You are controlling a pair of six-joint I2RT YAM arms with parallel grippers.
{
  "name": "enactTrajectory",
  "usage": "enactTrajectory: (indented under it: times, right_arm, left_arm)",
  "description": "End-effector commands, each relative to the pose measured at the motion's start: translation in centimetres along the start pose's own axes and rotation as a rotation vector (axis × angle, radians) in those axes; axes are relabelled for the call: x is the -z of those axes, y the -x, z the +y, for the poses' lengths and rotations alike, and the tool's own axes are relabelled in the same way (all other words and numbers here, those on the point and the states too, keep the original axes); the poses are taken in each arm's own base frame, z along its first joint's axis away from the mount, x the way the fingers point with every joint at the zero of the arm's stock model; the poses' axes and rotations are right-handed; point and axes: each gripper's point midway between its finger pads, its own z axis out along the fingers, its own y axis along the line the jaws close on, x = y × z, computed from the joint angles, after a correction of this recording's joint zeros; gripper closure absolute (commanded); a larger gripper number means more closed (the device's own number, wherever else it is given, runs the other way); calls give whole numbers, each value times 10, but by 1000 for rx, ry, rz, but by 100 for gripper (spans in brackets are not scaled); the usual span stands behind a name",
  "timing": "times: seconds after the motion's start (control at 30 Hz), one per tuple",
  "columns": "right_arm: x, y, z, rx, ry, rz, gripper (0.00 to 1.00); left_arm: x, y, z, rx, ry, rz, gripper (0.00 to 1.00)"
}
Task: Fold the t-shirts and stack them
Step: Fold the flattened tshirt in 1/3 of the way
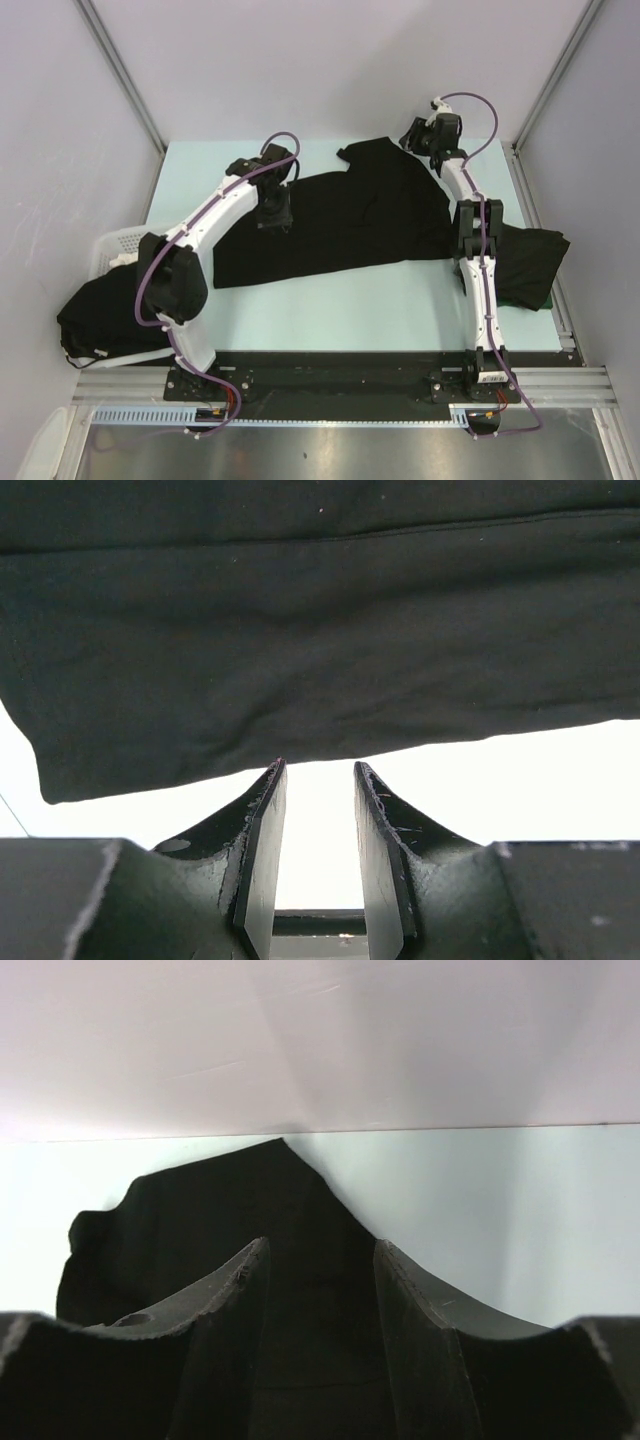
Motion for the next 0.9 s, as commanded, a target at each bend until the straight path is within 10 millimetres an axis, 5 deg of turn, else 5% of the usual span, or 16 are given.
enactTrajectory:
  times: [0.0, 0.63, 0.77, 0.87]
  right_arm:
    - [-2, 12, 15, 2, 46, -39, 49]
    - [-13, -15, 20, -15, 17, 1, 50]
    - [-8, -7, 23, -17, 30, -1, 49]
    - [8, 21, 35, 0, 46, -35, 48]
  left_arm:
    - [5, 6, -3, 6, 1, -17, 62]
    - [7, -4, 2, 2, 2, -12, 62]
    - [6, -4, 0, 1, -6, -8, 62]
    - [7, -3, -2, 3, -19, -8, 62]
